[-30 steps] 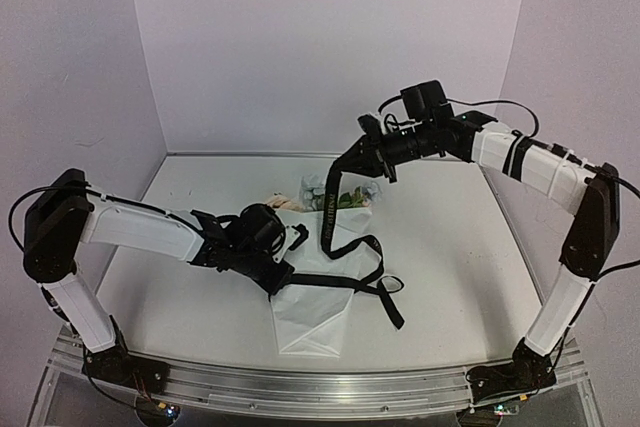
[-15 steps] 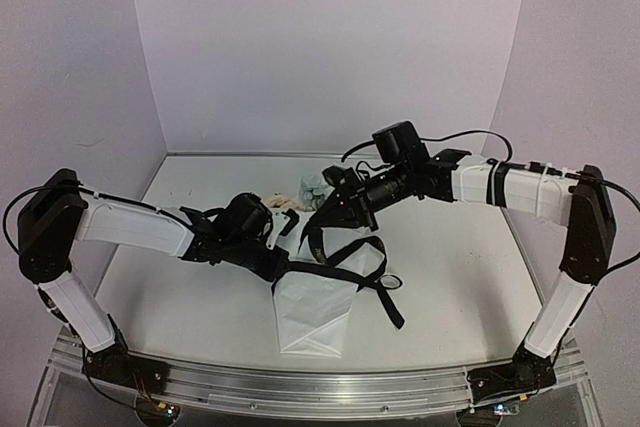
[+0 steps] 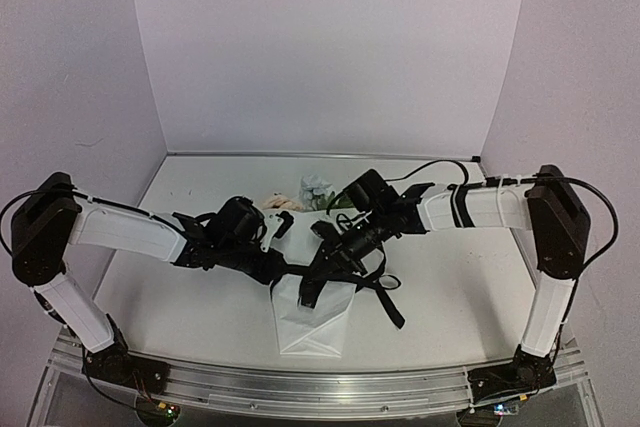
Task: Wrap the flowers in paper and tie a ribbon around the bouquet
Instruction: Cross the ribbon over the folded bouquet.
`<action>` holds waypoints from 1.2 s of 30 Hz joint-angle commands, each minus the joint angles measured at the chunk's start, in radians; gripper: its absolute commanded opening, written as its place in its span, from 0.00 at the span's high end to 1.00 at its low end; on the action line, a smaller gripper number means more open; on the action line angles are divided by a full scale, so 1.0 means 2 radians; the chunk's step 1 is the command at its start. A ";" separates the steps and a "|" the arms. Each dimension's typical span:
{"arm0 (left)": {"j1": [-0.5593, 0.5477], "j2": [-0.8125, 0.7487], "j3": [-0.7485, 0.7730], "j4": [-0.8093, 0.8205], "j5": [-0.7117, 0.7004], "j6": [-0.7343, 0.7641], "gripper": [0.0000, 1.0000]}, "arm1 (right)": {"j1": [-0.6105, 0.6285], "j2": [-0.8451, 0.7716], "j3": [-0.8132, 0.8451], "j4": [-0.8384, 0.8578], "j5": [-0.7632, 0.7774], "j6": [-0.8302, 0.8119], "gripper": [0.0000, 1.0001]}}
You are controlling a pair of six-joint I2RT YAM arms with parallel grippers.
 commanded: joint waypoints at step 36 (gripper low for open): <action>0.004 -0.061 -0.035 0.041 0.023 0.001 0.97 | 0.068 0.044 0.031 -0.063 0.386 -0.089 1.00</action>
